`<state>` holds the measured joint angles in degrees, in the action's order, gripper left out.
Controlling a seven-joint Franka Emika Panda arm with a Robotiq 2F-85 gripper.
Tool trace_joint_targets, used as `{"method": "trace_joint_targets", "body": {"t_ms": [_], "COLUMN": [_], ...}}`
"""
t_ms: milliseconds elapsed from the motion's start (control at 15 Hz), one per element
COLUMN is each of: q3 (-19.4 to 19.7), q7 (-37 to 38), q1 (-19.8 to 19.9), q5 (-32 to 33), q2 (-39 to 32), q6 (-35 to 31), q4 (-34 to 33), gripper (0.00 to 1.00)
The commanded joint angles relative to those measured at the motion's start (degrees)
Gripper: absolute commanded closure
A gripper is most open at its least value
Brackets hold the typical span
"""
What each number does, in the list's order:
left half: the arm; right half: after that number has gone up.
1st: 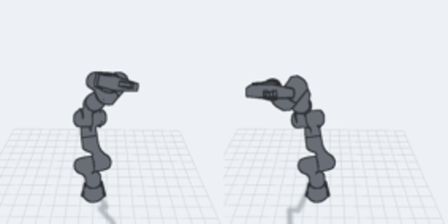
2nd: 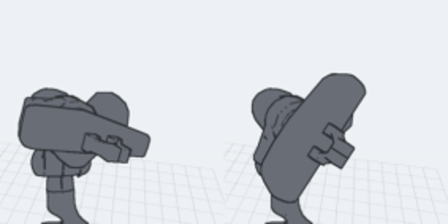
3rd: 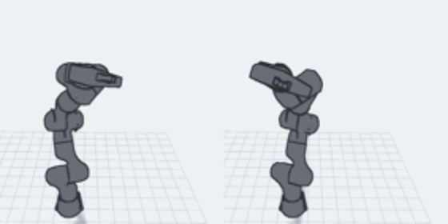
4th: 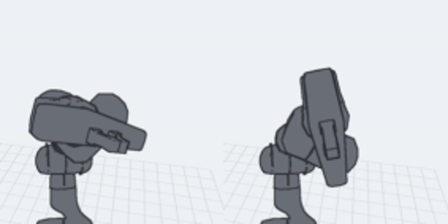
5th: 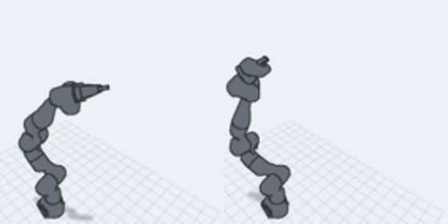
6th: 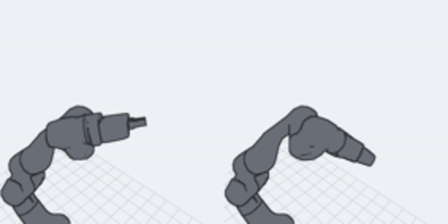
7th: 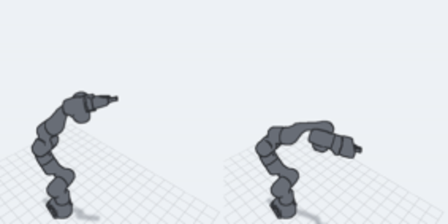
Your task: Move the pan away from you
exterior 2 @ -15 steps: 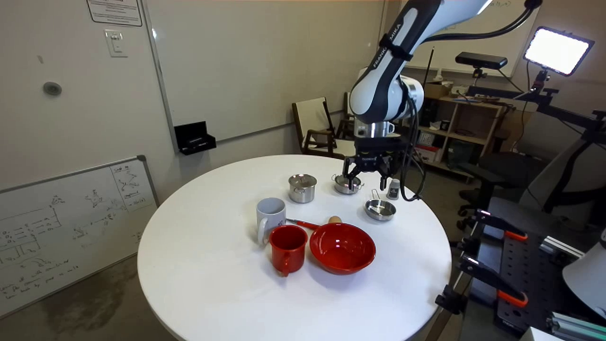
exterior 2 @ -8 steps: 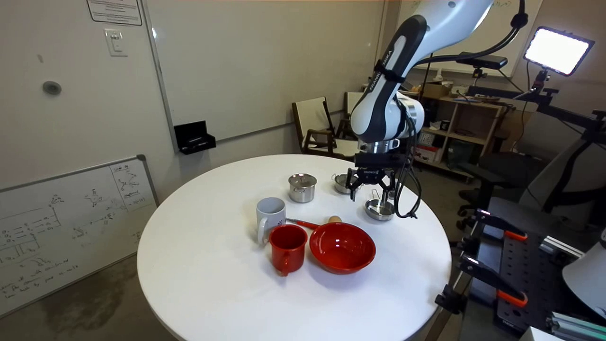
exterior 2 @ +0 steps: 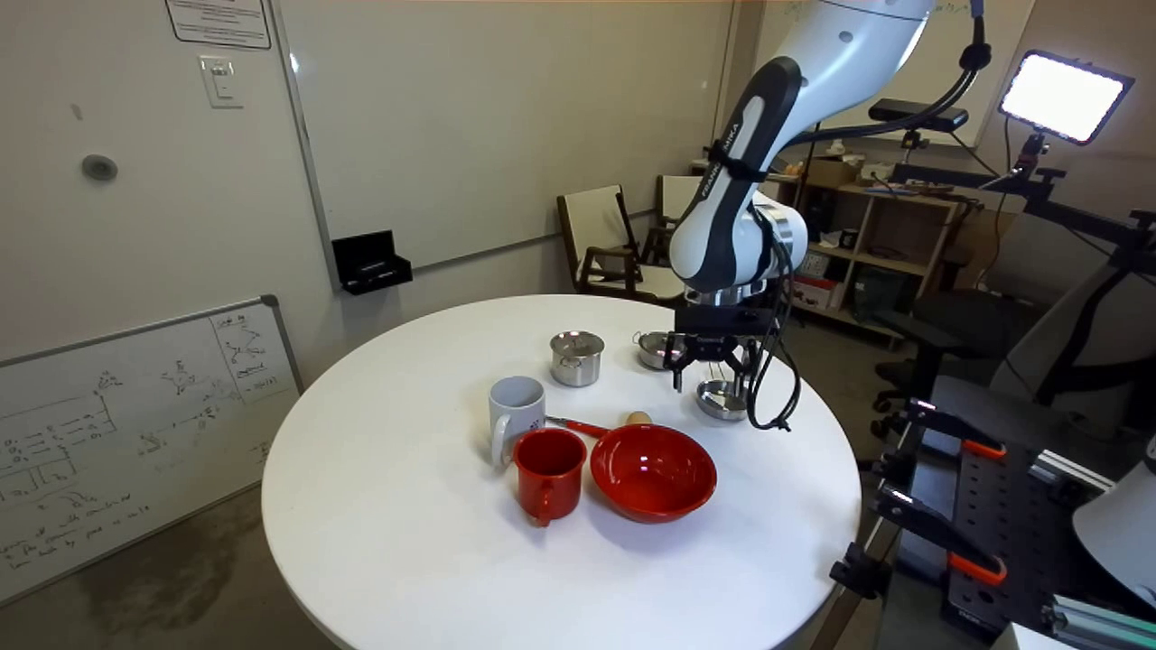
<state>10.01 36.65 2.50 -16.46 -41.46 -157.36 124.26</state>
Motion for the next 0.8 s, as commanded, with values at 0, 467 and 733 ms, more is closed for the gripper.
{"method": "trace_joint_targets", "body": {"t_ms": [0,467,733], "q3": [0.9,1.2,1.3], "q7": [1.8,2.5,2.6], "q1": [-1.0,-0.6,-0.4], "q5": [-0.8,-0.8,-0.9], "q2": [-2.9,-5.6,-6.3], "q6": [0.2,0.7,0.9], "q4": [-2.8,-5.2,-5.9], "gripper": [0.0,0.4,0.69]}}
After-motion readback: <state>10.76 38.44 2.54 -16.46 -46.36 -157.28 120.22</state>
